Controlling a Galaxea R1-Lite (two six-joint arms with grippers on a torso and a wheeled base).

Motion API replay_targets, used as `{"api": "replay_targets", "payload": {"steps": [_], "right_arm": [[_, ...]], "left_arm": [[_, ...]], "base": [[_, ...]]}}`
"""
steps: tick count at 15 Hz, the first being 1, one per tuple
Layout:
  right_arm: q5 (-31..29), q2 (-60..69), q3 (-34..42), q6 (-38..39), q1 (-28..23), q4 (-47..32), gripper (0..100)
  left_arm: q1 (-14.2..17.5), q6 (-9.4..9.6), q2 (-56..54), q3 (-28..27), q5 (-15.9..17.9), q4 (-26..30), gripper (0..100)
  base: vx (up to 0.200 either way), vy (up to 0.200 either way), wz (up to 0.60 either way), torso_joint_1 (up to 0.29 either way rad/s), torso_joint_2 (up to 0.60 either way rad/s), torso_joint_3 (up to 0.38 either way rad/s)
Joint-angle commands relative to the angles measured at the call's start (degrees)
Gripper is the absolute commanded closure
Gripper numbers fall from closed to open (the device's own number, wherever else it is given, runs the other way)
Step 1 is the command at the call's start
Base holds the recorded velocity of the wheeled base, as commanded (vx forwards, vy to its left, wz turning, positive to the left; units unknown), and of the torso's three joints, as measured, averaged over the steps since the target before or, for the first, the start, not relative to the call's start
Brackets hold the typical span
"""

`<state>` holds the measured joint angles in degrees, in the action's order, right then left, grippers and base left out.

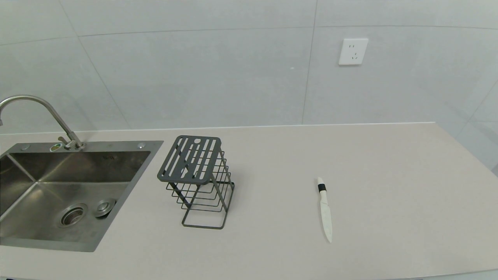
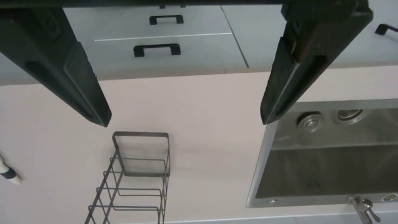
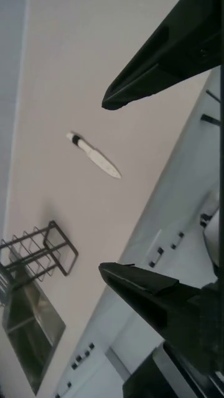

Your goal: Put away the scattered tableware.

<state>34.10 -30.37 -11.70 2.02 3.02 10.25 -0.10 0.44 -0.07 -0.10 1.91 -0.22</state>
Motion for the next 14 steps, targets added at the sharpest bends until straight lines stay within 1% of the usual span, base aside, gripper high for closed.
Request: {"api": "replay_targets", "payload": {"steps": [1, 3, 4, 5, 6, 8, 11, 12, 14], "right_arm": [[1.15, -19.91, -6.75, -1.58, 3.22, 0.12, 0], [0.88, -25.71, -9.04, -5.89, 3.22, 0.12, 0], [0.53, -31.33, -12.55, -11.6, 3.3, 0.12, 0], [-0.79, -35.11, -15.37, -14.86, 3.48, 0.12, 0], [-1.93, -38.1, -17.3, -16.26, 3.92, 0.12, 0], [-3.77, -42.14, -20.29, -16.17, 5.5, 0.12, 0], [-10.28, -49.88, -25.65, -12.66, 13.94, 0.12, 0], [-11.77, -51.02, -26.44, -11.78, 15.17, 0.21, 0], [-20.47, -55.94, -28.38, -4.84, 20.53, 1.53, 0]], "left_arm": [[0.01, 0.0, 0.07, 0.01, 0.02, -0.04, 0], [0.01, 0.0, 0.07, 0.01, 0.02, -0.04, 0], [0.01, -0.09, 0.07, 0.01, 0.02, 0.04, 0], [0.01, 0.0, 0.07, 0.01, 0.02, 0.04, 0], [0.01, -0.09, 0.07, 0.01, 0.02, 0.04, 0], [0.01, -0.09, 0.07, 0.01, 0.02, 0.04, 0], [0.01, 0.0, 0.07, 0.01, 0.02, 0.04, 0], [0.01, 0.0, 0.07, 0.01, 0.02, 0.04, 0], [0.01, -0.09, 0.07, 0.01, 0.02, 0.04, 0]], "base": [[0.0, 0.0, 0.0, 0.0, 0.0, 0.0], [0.0, 0.0, 0.0, 0.0, 0.0, 0.0], [0.0, 0.0, 0.0, 0.0, 0.0, 0.0], [0.0, 0.0, 0.0, 0.0, 0.0, 0.0], [0.0, 0.0, 0.0, 0.0, 0.0, 0.0], [0.0, 0.0, 0.0, 0.0, 0.0, 0.0], [0.0, 0.0, 0.0, 0.0, 0.0, 0.0], [0.0, 0.0, 0.0, 0.0, 0.0, 0.0], [0.0, 0.0, 0.0, 0.0, 0.0, 0.0]]}}
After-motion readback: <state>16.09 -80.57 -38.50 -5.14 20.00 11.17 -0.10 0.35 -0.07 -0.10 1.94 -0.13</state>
